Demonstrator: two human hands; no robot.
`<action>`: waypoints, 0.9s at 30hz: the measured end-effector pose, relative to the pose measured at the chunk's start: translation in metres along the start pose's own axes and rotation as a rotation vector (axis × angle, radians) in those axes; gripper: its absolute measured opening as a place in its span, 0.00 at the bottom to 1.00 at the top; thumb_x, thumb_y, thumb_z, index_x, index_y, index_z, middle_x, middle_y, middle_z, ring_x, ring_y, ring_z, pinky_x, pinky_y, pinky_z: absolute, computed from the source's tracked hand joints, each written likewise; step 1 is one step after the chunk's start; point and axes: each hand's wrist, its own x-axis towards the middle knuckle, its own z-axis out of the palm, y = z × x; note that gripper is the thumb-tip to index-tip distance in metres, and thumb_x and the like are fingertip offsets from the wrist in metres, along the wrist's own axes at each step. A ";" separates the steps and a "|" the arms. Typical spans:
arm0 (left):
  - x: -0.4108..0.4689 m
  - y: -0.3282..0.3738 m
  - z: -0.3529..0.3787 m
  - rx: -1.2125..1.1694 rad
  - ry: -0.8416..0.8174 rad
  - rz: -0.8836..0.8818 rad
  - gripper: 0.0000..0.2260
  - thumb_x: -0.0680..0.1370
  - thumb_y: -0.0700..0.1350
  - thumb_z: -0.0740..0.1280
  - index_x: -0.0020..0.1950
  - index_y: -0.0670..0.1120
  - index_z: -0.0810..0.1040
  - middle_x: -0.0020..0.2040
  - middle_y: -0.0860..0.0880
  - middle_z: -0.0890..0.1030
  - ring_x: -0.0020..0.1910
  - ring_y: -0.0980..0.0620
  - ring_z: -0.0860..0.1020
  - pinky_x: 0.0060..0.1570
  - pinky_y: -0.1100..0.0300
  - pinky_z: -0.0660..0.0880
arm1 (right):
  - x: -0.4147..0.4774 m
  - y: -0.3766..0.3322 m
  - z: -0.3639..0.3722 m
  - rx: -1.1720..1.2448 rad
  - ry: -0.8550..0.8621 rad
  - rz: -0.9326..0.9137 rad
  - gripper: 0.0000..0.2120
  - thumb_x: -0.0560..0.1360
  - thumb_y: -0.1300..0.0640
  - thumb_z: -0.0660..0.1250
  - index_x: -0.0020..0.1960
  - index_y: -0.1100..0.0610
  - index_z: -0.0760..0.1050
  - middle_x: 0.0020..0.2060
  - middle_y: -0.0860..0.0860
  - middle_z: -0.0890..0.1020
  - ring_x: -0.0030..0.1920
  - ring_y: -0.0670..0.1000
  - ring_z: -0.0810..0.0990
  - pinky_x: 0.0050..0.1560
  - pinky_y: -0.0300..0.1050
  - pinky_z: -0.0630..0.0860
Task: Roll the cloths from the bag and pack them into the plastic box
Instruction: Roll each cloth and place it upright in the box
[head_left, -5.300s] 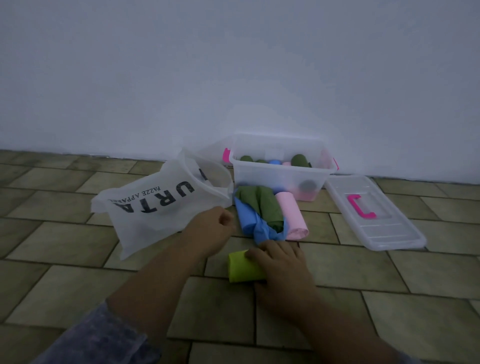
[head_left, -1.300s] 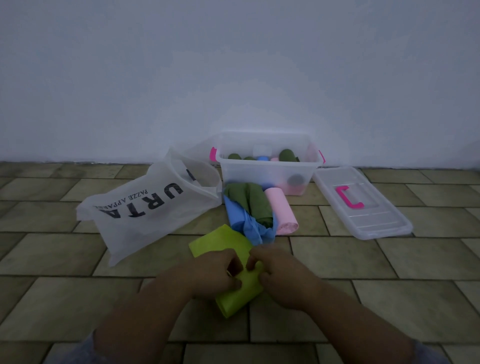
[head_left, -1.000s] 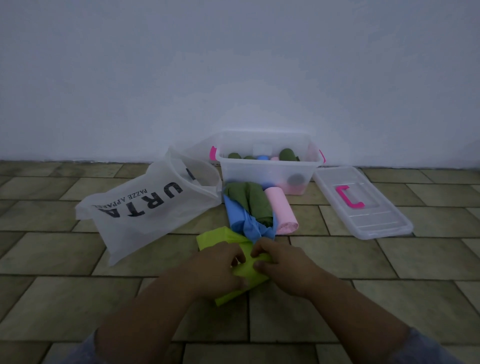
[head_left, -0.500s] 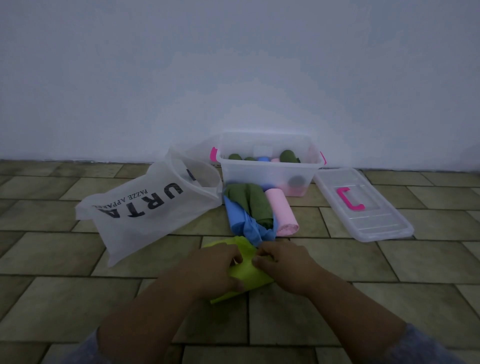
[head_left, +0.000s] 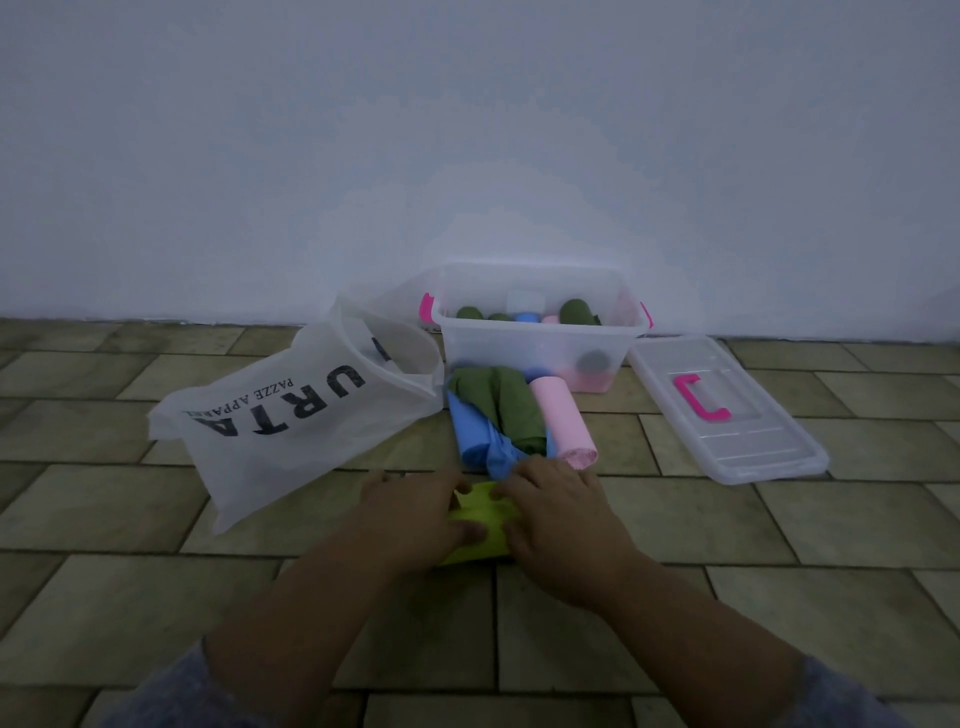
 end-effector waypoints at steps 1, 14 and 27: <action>0.003 0.000 0.000 0.010 0.001 -0.023 0.26 0.73 0.68 0.59 0.68 0.59 0.66 0.62 0.55 0.76 0.60 0.52 0.73 0.64 0.48 0.59 | 0.000 -0.003 0.000 -0.005 -0.019 -0.047 0.16 0.72 0.44 0.60 0.58 0.46 0.69 0.56 0.46 0.73 0.56 0.49 0.71 0.55 0.48 0.66; 0.011 0.008 0.019 -0.560 0.186 -0.290 0.28 0.77 0.54 0.63 0.75 0.50 0.58 0.72 0.43 0.63 0.67 0.43 0.66 0.60 0.52 0.66 | 0.013 -0.014 -0.009 0.469 -0.423 0.356 0.18 0.73 0.44 0.66 0.60 0.49 0.70 0.53 0.49 0.77 0.50 0.48 0.76 0.48 0.43 0.74; 0.040 0.041 -0.032 -1.025 0.410 -0.036 0.18 0.76 0.46 0.67 0.63 0.59 0.70 0.62 0.52 0.72 0.58 0.50 0.73 0.61 0.47 0.72 | 0.036 0.018 -0.046 1.335 -0.268 0.596 0.18 0.60 0.54 0.76 0.48 0.55 0.76 0.47 0.57 0.82 0.49 0.58 0.82 0.49 0.55 0.78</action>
